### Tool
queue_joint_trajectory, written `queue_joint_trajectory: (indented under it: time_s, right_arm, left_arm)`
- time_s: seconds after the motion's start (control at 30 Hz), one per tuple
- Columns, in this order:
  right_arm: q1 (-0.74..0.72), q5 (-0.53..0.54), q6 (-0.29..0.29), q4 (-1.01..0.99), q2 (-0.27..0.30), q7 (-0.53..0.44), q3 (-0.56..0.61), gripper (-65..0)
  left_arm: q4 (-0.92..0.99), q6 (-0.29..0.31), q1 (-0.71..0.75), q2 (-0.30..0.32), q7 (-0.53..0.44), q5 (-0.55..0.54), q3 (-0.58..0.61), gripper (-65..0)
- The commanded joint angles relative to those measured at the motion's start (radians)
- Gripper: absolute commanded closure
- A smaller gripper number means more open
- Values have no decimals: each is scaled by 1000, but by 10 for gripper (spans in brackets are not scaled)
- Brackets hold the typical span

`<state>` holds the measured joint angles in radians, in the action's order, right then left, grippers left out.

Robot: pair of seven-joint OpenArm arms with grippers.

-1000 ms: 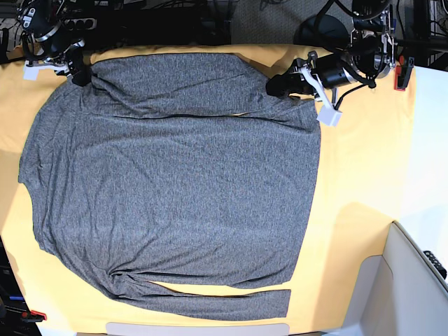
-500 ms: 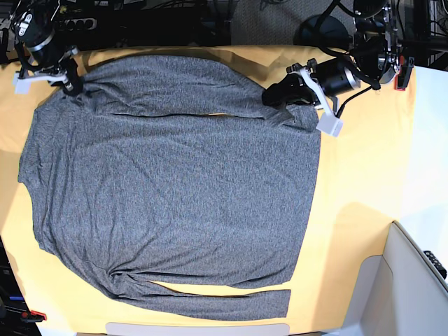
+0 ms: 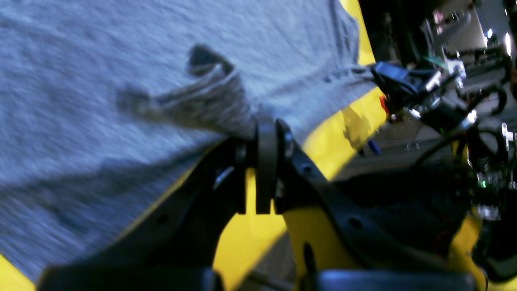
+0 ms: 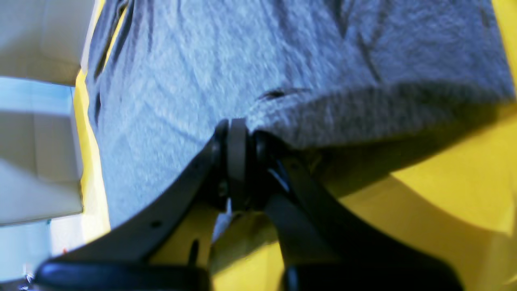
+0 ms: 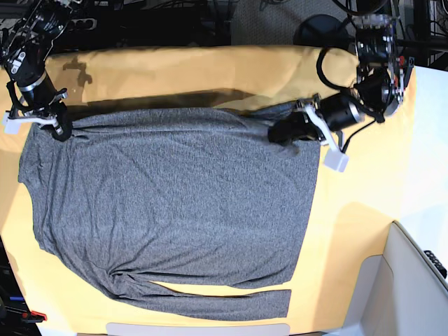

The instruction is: Fold the T-shirt properly

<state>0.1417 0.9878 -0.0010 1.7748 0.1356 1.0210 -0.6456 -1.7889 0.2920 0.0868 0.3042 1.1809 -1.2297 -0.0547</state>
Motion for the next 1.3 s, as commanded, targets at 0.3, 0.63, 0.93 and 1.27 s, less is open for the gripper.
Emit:
queue_joint_trajectory:
  time_s: [0.3,0.63,0.93,1.27]
  right_arm:
    - [-176,-34,14,-99,14,-12,89,0]
    - [-196,-86,14,-223,16,-17,89,-35]
    - [-195,-99,14,-209,19,-14,83,-280]
    - [-159,-102,3,-89,12,-17,-87,-277]
  left_arm:
    - [156,8,-155,8,-12,-29,-4,-3]
    - [314,8,-149,11,-12,-29,-1,-113]
    - [312,8,-147,69,-11,-32,-3,-250]
    - [312,8,-111,74,-11,-32,-3,-250]
